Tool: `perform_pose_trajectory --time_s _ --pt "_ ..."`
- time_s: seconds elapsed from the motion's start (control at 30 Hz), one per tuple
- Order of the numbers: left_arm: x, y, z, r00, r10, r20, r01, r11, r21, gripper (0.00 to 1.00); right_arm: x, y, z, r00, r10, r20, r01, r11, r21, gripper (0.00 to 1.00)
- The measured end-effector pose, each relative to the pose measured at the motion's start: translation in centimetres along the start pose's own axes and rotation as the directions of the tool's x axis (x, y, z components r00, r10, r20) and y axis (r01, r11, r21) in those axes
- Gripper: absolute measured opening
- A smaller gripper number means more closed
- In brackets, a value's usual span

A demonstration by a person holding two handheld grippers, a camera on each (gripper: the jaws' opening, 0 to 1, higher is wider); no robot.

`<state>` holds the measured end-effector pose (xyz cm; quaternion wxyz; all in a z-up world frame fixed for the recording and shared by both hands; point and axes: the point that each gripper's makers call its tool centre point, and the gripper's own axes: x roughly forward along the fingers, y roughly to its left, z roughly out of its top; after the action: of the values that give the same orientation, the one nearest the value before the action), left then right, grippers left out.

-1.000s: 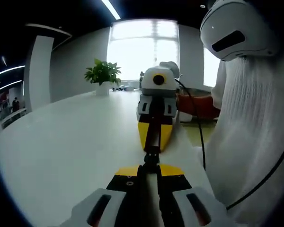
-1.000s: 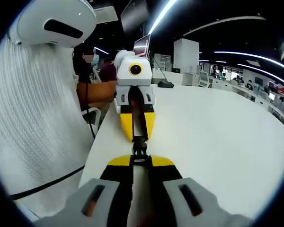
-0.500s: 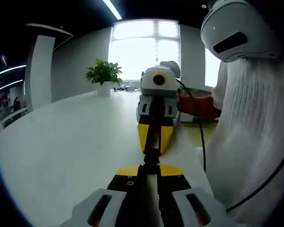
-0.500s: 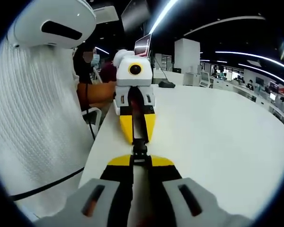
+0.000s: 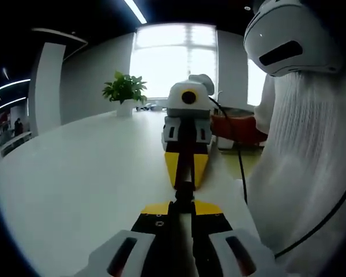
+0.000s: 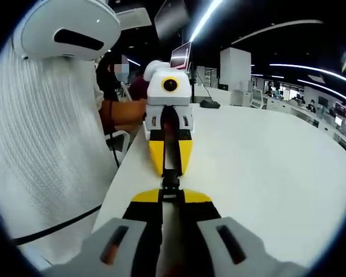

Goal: Snap the two parts of the plastic buckle together until the buckle closes and remains connected.

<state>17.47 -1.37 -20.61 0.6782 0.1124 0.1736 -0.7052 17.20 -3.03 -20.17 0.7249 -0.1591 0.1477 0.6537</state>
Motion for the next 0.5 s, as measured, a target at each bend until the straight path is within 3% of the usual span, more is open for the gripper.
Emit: perform_pose_trajectory --time_s 0.5 --pt "0.34 -0.25 0.44 1.0 0.015 -0.002 -0.015 1.0 0.012 0.09 0.58 -0.11 -0.31 0.999 -0.039 -0.015 0.039 0.999 0.015 0.1"
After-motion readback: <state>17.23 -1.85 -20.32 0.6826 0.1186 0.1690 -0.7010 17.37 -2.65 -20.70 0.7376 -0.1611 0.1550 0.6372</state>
